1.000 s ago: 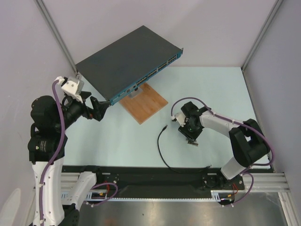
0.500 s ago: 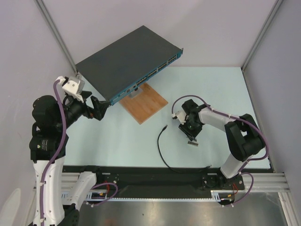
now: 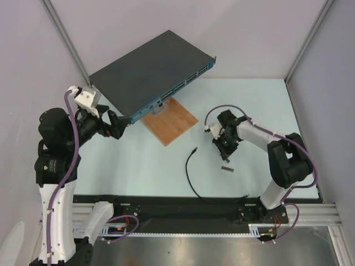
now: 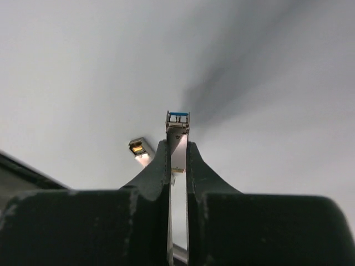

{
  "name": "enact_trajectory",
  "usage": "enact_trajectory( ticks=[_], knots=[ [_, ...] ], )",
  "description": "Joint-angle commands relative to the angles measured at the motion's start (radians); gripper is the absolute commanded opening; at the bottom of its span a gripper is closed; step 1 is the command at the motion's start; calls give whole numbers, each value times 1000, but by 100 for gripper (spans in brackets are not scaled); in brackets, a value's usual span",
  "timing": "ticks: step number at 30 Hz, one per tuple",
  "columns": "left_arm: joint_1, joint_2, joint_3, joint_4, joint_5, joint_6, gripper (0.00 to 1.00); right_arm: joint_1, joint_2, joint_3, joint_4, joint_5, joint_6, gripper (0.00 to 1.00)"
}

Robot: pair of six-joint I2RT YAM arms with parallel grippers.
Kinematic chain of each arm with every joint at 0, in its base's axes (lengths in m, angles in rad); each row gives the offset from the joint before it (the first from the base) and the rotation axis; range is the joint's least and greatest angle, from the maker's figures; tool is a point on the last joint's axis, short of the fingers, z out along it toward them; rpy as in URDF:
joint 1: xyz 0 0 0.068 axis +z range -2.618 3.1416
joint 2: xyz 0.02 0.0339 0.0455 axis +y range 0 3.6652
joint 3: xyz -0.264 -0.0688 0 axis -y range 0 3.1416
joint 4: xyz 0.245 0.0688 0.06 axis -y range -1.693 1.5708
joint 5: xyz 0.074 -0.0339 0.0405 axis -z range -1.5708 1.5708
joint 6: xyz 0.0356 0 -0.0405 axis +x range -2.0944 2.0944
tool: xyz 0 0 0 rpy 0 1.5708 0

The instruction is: Insert the plug into the switch port

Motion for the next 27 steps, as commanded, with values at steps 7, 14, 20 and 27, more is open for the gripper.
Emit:
enact_trajectory(
  ticks=[7,14,20,27],
  knots=[
    [3,63,174,-36,161,-23,97,-367,-255,345,38,-630,331,0],
    [-233,162,264,-14,111,-76,95,-347,-457,347,472,-668,741,0],
    [-558,260,244,33,-126,-17,93,-180,-562,285,683,-489,899,0],
    [-791,388,238,137,-374,4,88,-73,-603,215,752,-279,1008,0]
  ],
)
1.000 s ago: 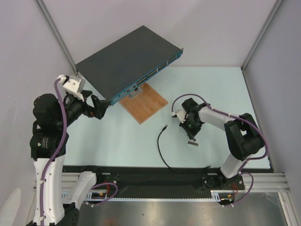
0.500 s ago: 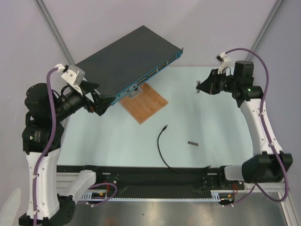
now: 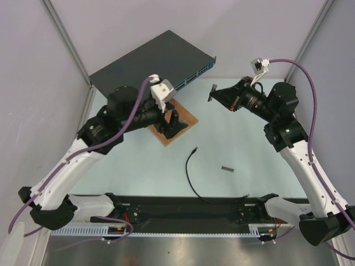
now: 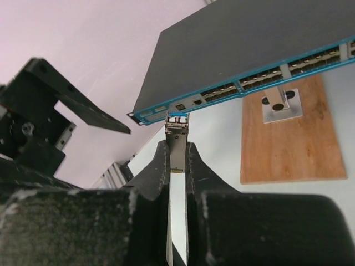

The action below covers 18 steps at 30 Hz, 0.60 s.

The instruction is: Insert the plug into the switch port

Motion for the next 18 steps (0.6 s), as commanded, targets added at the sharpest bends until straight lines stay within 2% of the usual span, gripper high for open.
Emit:
enact_trajectory(
  ticks=[1,6,18],
  knots=[
    [-58,48,20,87,-179,18,87,22,-6,-22,106,126,110,0],
    [-142,101,17,152,-248,10,83,56,1,-36,169,118,172,0],
    [-199,162,36,253,-374,2,77,111,-15,-88,187,72,212,0]
  ],
)
